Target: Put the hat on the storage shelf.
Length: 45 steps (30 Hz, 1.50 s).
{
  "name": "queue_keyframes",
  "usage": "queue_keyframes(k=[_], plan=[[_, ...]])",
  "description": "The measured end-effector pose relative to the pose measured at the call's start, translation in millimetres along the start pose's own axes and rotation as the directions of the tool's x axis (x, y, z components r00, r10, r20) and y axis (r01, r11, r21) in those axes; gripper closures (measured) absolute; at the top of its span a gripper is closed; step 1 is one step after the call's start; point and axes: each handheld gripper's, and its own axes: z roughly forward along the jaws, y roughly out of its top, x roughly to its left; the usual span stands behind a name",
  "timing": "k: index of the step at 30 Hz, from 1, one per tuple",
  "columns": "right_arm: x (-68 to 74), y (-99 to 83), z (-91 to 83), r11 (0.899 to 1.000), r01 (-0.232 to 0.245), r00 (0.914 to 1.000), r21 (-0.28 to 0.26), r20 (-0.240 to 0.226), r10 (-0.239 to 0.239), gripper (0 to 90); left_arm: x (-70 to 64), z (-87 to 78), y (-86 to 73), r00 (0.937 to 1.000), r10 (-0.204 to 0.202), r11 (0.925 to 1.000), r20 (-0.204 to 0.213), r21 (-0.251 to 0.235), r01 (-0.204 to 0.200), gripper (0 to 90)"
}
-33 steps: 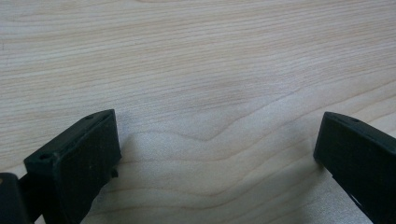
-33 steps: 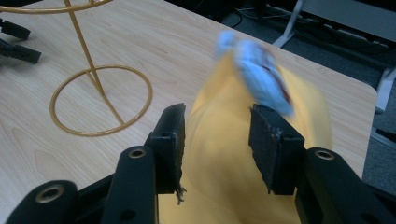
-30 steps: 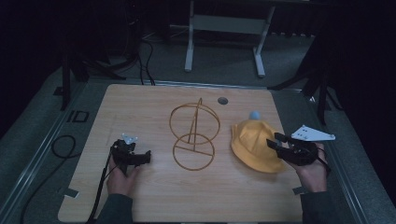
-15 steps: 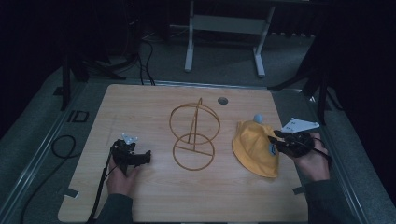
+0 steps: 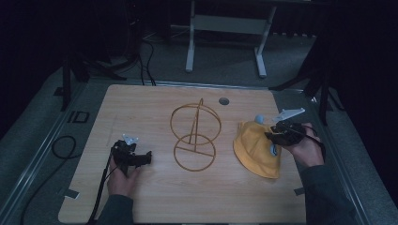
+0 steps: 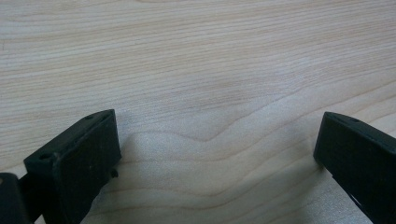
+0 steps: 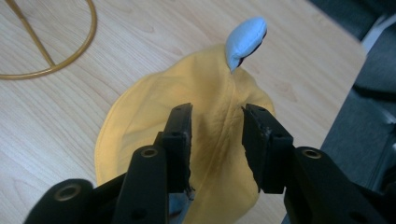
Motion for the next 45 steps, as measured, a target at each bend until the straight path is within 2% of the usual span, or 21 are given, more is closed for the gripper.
queue_keyframes(k=[6,10,12,15,29,45], plan=[[-9.6,9.9,18.8,0.994,-0.058,0.9974,0.095,-0.038,0.062,59.6,0.2,-0.1,0.0,1.0,0.003,1.0,0.0,0.002,-0.003,0.4],[-10.5,12.8,24.8,0.989,-0.063,0.9963,0.136,-0.049,0.07,78.0,0.1,-0.1,0.0,1.0,0.002,1.0,0.0,0.002,-0.002,0.4],[-9.1,14.5,24.0,0.99,-0.05,0.9975,0.135,-0.042,0.056,82.1,0.1,-0.1,0.0,1.0,0.002,1.0,0.0,0.001,-0.002,0.4],[-7.1,17.0,22.0,0.99,-0.025,0.9988,0.138,-0.038,0.031,83.6,0.1,-0.1,0.0,1.0,0.002,1.0,0.0,0.002,-0.002,0.4],[-5.7,28.6,7.1,0.993,0.023,0.9993,0.119,-0.032,-0.019,84.1,0.2,-0.2,0.0,1.0,0.004,1.0,-0.001,0.002,-0.004,0.4],[-6.2,45.6,-6.4,0.992,0.076,0.9963,0.098,-0.047,-0.072,84.2,0.1,0.0,0.0,1.0,0.002,1.0,0.0,0.0,-0.002,0.4]])
